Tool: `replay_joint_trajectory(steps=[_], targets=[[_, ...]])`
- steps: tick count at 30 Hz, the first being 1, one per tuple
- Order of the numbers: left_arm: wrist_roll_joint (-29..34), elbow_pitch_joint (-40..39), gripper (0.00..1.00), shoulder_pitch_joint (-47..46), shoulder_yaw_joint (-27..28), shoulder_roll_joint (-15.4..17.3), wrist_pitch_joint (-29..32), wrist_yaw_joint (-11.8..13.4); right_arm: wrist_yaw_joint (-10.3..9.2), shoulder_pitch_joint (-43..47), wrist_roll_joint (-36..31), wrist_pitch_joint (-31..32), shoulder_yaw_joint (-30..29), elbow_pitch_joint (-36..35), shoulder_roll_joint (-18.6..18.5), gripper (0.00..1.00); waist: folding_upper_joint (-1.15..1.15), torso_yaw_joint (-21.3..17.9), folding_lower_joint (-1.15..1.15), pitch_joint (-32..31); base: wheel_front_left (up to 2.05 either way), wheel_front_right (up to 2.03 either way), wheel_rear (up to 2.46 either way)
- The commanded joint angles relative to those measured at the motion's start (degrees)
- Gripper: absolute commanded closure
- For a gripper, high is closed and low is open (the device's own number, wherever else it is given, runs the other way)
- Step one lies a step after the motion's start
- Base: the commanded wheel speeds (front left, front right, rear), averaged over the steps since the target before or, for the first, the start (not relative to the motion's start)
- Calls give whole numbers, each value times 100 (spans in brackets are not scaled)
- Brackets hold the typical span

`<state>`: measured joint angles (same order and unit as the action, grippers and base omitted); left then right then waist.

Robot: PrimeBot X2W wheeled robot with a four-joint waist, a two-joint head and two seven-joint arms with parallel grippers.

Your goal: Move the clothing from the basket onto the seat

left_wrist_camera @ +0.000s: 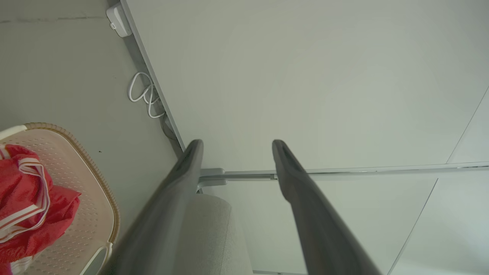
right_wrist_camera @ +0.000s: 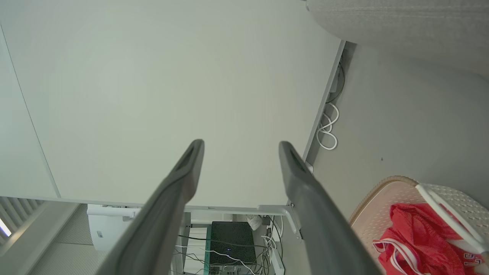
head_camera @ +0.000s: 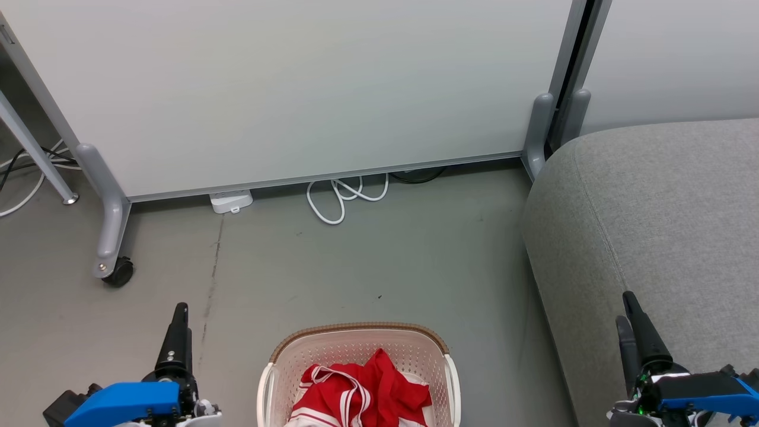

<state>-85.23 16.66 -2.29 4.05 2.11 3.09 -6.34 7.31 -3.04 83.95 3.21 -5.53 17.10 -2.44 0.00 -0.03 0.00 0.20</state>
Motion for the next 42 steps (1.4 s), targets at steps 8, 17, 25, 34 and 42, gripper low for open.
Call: replay_joint_trajectory(steps=[8, 17, 25, 34, 42], targets=[[1236, -164, 0, -175, -258, 57, -243, 152, 10, -159, -1411, -248, 47, -202, -29, 0, 0, -10, 0, 5, 0, 0, 0], [2389, -179, 0, -194, -511, 129, -451, 232, 12, -150, -2587, -457, 98, -329, -34, 0, 0, -14, 0, 7, 0, 0, 0], [3265, -203, 0, -190, -732, 219, -620, 317, 14, -166, -3425, -626, 115, -346, -37, 0, 0, -22, 0, 8, 0, 0, 0], [4043, -261, 0, -177, -907, 302, -795, 399, 15, -178, -4232, -803, 196, -242, -41, 0, 0, -46, 0, 8, 0, 0, 0], [4621, -277, 0, -157, -1040, 359, -941, 429, 17, -202, -4878, -913, 225, -178, -44, 0, 0, -53, 0, 8, 0, 0, 0]])
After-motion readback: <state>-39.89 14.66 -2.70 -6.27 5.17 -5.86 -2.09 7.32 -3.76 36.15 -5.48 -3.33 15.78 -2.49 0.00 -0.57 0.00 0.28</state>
